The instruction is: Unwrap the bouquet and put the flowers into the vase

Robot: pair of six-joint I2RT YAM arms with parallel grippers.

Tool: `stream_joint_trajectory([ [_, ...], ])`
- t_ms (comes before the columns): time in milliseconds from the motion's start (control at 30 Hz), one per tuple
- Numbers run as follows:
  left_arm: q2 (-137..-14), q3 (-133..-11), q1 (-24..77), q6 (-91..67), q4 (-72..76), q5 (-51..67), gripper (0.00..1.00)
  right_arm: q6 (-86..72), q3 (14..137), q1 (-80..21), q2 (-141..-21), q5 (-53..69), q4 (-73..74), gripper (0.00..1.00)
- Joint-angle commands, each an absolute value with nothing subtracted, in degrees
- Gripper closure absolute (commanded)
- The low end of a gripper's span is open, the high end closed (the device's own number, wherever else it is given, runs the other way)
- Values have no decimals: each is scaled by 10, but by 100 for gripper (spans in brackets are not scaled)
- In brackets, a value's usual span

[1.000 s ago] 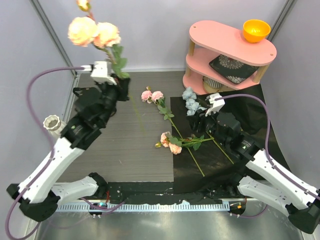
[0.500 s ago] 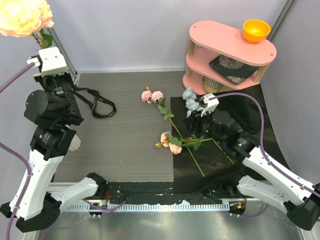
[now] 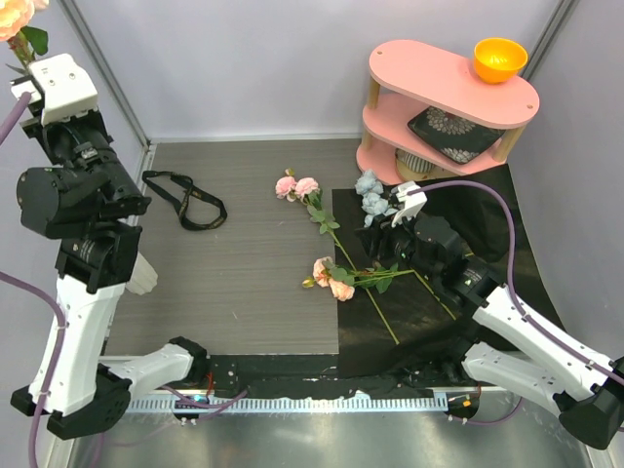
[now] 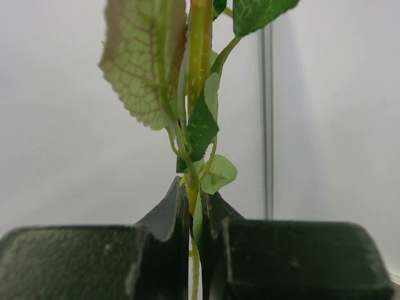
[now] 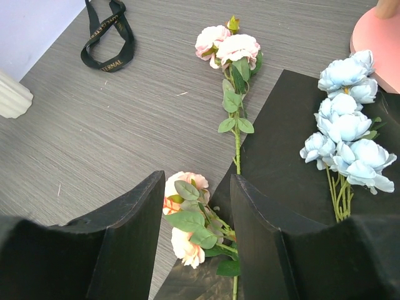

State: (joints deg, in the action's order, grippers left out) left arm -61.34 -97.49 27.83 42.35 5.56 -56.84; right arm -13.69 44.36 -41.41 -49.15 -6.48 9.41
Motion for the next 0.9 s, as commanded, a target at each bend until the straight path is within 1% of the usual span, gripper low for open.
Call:
stream_joint_trajectory([
  [0,-642,-1001,214,403,52,-549,100,-127,449,-416,-487,-66,62,48],
  [100,-647,-1005,154,328,2,-530,100,-121,447,-416,-483,-69,66,47],
  [200,-639,-982,101,269,-37,-518,100,-115,448,-416,-477,-75,72,47],
  [333,-623,-938,58,203,-59,-492,100,-108,453,-416,-475,-77,81,47],
  [500,-617,-907,28,136,-71,-526,100,-108,453,-415,-480,-76,85,47],
  [667,-605,-832,3,106,-32,-590,100,-118,444,-416,-474,-76,84,47],
  [867,-590,-723,-45,95,42,-618,100,-127,436,-415,-466,-74,89,47],
])
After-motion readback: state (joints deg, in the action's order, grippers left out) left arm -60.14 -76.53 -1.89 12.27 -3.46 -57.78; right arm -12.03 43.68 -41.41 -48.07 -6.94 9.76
